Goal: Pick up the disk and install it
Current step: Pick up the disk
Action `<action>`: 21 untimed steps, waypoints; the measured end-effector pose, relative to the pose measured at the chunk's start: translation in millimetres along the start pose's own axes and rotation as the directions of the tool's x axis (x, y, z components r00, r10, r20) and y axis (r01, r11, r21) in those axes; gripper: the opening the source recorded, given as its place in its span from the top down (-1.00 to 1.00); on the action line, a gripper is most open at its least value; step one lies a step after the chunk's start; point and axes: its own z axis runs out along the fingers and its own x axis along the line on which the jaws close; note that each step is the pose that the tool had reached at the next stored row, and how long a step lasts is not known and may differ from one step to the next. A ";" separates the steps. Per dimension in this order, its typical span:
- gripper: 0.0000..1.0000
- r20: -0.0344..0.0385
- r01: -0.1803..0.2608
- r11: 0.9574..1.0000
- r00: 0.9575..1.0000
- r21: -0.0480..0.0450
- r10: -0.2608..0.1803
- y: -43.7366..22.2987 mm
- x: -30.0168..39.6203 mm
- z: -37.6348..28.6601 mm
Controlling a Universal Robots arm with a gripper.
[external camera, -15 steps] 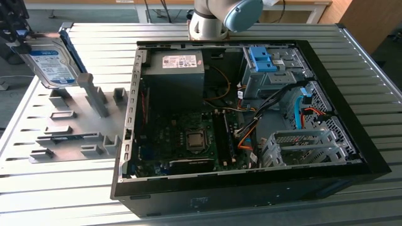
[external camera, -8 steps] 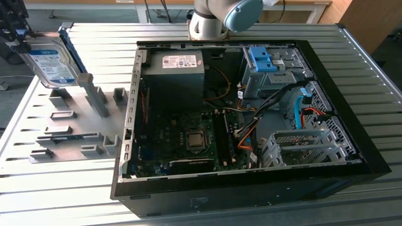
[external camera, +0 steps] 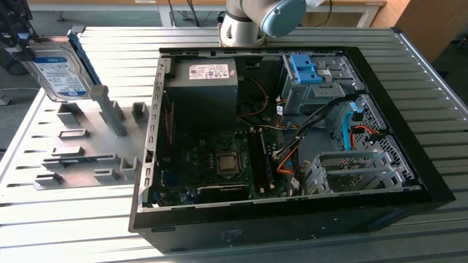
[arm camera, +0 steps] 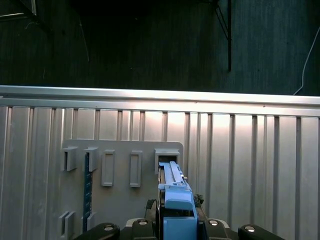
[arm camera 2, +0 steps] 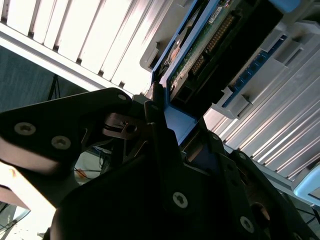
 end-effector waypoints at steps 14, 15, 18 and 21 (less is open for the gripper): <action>0.26 0.000 0.000 1.000 1.000 0.000 0.000 0.1 0.0 -3.4; 0.26 0.000 0.000 1.000 1.000 0.000 0.000 0.1 0.0 -3.7; 0.26 0.000 0.000 1.000 1.000 0.000 0.000 0.1 -0.1 -4.8; 0.26 0.000 0.000 1.000 1.000 0.000 0.000 0.1 -0.1 -5.5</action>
